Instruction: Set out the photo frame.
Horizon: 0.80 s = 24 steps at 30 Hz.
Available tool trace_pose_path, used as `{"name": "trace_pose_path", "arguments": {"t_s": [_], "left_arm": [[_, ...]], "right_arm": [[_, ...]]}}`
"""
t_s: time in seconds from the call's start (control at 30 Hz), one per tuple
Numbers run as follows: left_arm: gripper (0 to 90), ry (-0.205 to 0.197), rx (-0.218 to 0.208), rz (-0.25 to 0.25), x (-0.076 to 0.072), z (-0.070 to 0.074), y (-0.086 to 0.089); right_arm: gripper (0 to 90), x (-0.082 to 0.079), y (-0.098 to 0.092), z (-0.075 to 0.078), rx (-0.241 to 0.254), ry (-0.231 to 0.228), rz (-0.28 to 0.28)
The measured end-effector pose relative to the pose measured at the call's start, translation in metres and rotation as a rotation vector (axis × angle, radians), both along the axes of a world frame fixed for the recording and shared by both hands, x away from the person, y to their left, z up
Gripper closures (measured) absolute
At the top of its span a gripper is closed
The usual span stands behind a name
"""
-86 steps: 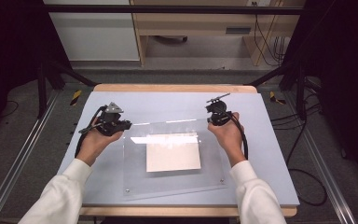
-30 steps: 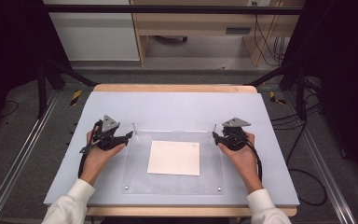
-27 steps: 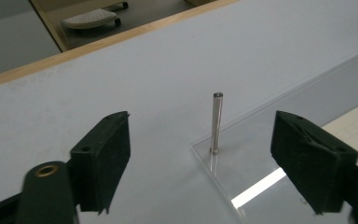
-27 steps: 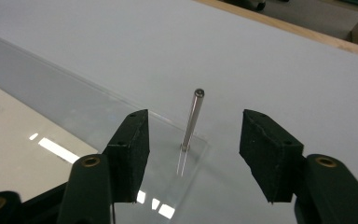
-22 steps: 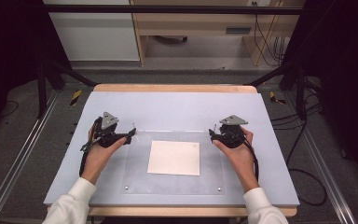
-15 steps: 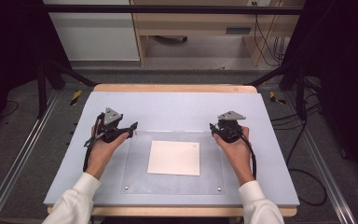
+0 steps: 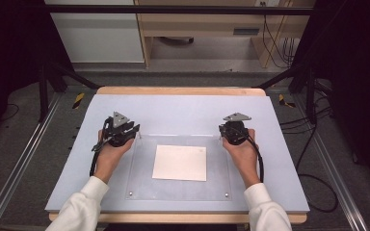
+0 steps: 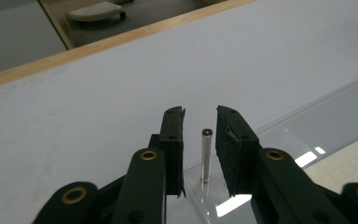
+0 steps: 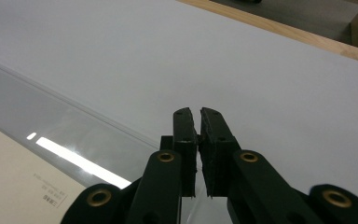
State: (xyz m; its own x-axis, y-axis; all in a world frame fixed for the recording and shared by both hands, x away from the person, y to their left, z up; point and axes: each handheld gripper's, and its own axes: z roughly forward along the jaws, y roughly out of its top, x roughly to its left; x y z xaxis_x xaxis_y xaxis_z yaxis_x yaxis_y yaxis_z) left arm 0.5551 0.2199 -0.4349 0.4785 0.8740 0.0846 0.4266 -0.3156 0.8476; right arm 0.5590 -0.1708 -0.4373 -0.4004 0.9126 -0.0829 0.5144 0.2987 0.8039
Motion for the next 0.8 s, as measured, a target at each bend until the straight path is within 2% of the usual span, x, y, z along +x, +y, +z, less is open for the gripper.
{"name": "trace_pose_path", "arguments": {"t_s": [0.3, 0.5, 0.63, 0.7, 0.8], "left_arm": [[84.0, 0.015, 0.017, -0.017, 0.0063, -0.0075, -0.0048], [84.5, 0.017, 0.025, -0.005, 0.0059, -0.0066, -0.0070], [84.7, 0.030, 0.025, 0.000, 0.0061, -0.0054, -0.0073], [84.9, 0.038, 0.015, 0.001, 0.0061, -0.0050, -0.0065], [84.9, 0.042, 0.021, -0.001, 0.0059, -0.0044, -0.0066]], "right_arm": [[85.8, 0.0007, -0.0009, 0.0009, 0.008, 0.011, 0.003], [85.9, 0.0020, 0.0004, 0.0027, 0.004, 0.026, 0.003], [86.0, 0.0030, 0.0014, 0.0047, -0.001, 0.047, -0.001], [86.1, 0.0027, 0.0013, 0.0049, 0.003, 0.050, 0.001], [86.1, 0.0027, 0.0013, 0.0050, 0.003, 0.052, 0.003]]}}
